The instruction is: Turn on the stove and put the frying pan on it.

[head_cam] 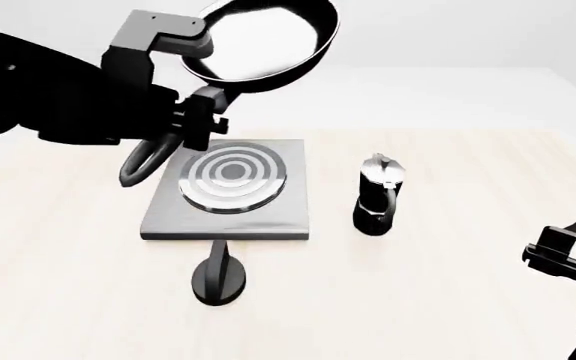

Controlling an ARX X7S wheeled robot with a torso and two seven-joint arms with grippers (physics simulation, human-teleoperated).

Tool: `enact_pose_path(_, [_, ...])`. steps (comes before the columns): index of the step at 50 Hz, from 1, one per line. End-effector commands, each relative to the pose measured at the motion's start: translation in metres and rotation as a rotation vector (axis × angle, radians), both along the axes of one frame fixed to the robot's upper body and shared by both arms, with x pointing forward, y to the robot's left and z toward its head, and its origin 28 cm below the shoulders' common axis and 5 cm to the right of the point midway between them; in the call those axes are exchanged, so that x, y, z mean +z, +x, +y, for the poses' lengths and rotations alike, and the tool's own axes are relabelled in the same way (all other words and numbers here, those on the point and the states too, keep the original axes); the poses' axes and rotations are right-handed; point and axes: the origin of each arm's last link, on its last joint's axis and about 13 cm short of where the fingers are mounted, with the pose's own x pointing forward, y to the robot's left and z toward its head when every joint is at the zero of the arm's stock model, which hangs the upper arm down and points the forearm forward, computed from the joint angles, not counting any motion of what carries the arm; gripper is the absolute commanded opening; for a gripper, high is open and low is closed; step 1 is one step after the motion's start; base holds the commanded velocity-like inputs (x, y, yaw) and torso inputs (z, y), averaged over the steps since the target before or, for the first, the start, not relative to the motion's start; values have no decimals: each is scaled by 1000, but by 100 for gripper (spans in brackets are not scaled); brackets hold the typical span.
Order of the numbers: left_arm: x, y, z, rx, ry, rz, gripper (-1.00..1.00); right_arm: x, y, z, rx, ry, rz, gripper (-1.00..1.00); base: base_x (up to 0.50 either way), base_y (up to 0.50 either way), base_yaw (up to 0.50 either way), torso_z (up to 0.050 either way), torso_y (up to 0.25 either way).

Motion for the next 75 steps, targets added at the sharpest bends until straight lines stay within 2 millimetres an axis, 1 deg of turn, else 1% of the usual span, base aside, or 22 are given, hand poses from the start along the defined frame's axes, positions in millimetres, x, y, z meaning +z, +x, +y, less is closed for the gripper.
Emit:
enact_pose_path(1, [-17,22,-3,76,4,-43,-100,-1,1,0,1,4,1,100,0,0,0,0,0])
enact_pose_path(8, [-30,26,-6,60,18,-11,-100,1,1,0,3,4,-2,100,0,0,0,0,1])
enact_pose_path(15, [-43,29,-5,66,27,17,-100,0,2,1,4,4,-1,100,0,0,0,1,1])
enact_pose_path(22, [-53,27,-4,66,30,61,-100,0,1,0,2,4,0,100,0,0,0,0,3])
enact_pose_path(29, [-63,26,2,98,50,98,-100,-2,1,0,2,5,1,100,0,0,0,1,2])
enact_pose_path(41, [-73,24,10,141,89,139,-100,-3,1,0,1,5,5,100,0,0,0,0,2])
enact_pose_path(49, [-75,22,13,158,107,154,-100,-3,1,0,0,5,5,100,0,0,0,1,1])
enact_pose_path(55, [-80,21,17,177,114,164,-100,-4,0,0,0,6,6,100,0,0,0,0,2])
enact_pose_path(70, [-90,24,15,147,118,180,-100,-5,1,0,3,6,6,100,0,0,0,1,2])
enact_pose_path(75, [-98,25,14,132,115,194,-100,-4,1,0,3,7,6,100,0,0,0,0,0])
